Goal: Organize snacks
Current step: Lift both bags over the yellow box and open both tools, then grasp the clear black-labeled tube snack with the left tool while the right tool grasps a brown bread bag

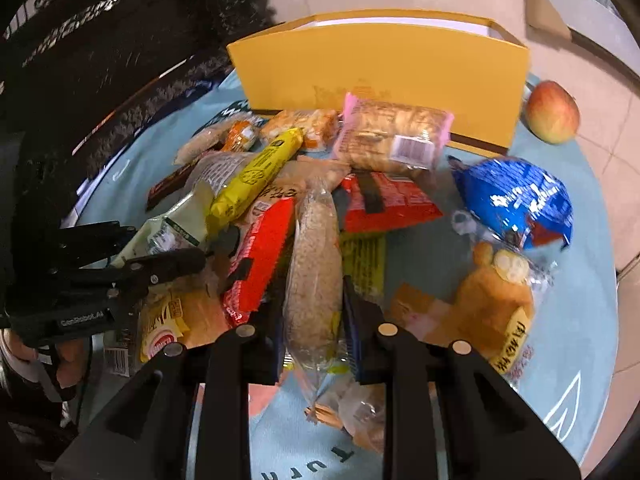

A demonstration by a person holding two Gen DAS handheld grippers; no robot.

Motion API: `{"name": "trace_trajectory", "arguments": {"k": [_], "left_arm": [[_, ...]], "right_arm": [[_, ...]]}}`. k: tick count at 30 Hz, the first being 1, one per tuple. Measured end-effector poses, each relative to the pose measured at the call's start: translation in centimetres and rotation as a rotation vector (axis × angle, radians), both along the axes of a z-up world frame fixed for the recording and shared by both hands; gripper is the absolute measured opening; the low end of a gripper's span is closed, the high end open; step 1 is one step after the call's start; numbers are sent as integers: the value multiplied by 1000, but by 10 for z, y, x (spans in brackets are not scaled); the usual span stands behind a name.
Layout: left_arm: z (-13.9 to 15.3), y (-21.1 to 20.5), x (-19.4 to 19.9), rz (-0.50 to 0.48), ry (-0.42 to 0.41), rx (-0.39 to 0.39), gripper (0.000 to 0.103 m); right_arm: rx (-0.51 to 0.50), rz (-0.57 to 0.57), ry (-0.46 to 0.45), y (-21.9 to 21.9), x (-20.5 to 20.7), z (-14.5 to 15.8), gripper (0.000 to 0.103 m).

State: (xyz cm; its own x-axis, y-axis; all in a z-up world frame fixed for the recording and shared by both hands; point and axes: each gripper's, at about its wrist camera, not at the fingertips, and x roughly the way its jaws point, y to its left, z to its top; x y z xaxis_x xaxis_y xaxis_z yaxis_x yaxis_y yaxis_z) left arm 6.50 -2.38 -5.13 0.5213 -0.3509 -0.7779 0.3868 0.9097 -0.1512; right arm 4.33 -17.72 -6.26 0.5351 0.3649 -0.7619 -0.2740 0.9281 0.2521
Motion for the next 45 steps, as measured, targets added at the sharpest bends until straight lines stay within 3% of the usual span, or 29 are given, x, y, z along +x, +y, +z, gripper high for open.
{"name": "trace_trajectory", "arguments": {"k": [5, 9, 20, 27, 30, 35, 39, 40, 41, 42, 43, 45], "left_arm": [[8, 7, -4, 15, -11, -21, 26], [33, 12, -16, 0, -76, -40, 26], [86, 22, -15, 20, -176, -94, 26], [152, -6, 47, 44, -281, -134, 26], [167, -26, 85, 48, -283, -125, 27], [156, -50, 162, 89, -234, -82, 27], [134, -58, 214, 119, -167, -77, 28], [127, -60, 227, 120, -143, -79, 33], [122, -60, 232, 132, -135, -75, 61], [117, -60, 236, 168, -121, -63, 81], [115, -55, 235, 218, -135, -50, 92], [116, -46, 227, 207, -164, -91, 96]], "right_arm": [[72, -34, -9, -11, -8, 6, 25], [150, -43, -62, -23, -19, 26, 25], [214, -95, -166, -38, -21, 67, 25], [258, -198, -320, -52, 9, 118, 25], [266, -269, -364, -59, 36, 130, 25], [209, -350, -359, -63, 97, 132, 25], [140, -391, -283, -61, 158, 114, 26], [123, -404, -275, -59, 167, 110, 27], [85, -409, -258, -56, 176, 105, 40], [40, -415, -239, -53, 183, 101, 62], [6, -432, -256, -52, 182, 99, 65], [25, -414, -324, -52, 169, 101, 67]]}}
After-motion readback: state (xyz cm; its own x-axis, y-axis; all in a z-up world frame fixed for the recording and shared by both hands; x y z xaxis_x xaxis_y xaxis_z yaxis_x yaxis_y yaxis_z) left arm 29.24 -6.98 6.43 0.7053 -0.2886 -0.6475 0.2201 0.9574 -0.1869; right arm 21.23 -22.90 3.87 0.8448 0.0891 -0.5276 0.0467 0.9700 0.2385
